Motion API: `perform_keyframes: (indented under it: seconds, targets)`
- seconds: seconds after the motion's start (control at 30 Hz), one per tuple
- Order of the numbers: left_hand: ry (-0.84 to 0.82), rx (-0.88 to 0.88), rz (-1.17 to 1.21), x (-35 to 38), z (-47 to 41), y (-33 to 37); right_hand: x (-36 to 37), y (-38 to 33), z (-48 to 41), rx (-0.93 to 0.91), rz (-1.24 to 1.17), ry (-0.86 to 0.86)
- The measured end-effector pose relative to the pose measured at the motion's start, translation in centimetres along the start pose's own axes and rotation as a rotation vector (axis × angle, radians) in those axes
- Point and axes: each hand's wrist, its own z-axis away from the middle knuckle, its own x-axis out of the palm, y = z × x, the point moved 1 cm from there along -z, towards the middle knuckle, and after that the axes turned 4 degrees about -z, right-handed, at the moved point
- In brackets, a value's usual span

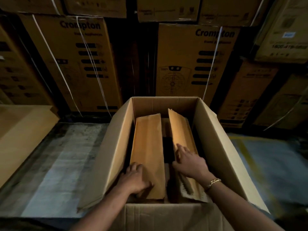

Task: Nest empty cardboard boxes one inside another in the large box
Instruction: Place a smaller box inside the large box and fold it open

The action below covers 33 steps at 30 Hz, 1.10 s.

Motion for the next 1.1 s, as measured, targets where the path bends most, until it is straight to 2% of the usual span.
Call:
perform_keyframes:
  seconds: [0.13, 0.23, 0.33, 0.5, 0.6, 0.7, 0.77, 0.87, 1.03, 1.1]
  targets:
    - [0.080, 0.078, 0.019, -0.4, 1.2, 1.6, -5.1, 4.4, 2.3, 0.040, 0.102, 0.177]
    - [0.179, 0.111, -0.036, -1.3, 2.0, 3.7, -6.8, 9.0, 4.1, 0.177, 0.229, 0.214]
    - [0.183, 0.073, -0.023, -1.9, 1.6, 5.9, -5.6, 10.7, 4.9, 0.274, 0.062, 0.122]
    - [0.135, 0.048, 0.071, -2.4, 1.8, 6.8, -4.3, 10.7, 5.6, 0.293, -0.056, 0.195]
    - [0.313, 0.018, 0.169, -4.4, 3.4, 3.9, -4.0, 11.3, 5.8, 0.324, -0.085, 0.198]
    - [0.509, -0.145, 0.159, -7.3, 4.7, -0.7, -4.0, 11.5, 5.7, 0.333, -0.086, 0.178]
    - [0.599, -0.239, 0.022, -8.1, 5.1, -3.0, -4.5, 11.1, 5.3, 0.333, -0.037, 0.169]
    - [0.676, -0.239, -0.133, -7.2, 5.2, -3.9, -5.0, 9.9, 4.3, 0.324, 0.133, 0.179]
    - [0.724, -0.238, 0.050, -7.1, 4.2, -3.6, -6.7, 8.0, 0.8, 0.239, 0.196, 0.154]
    - [0.737, -0.228, 0.040, -7.7, 3.2, -3.0, -6.6, 6.9, -0.5, 0.174, 0.372, 0.181]
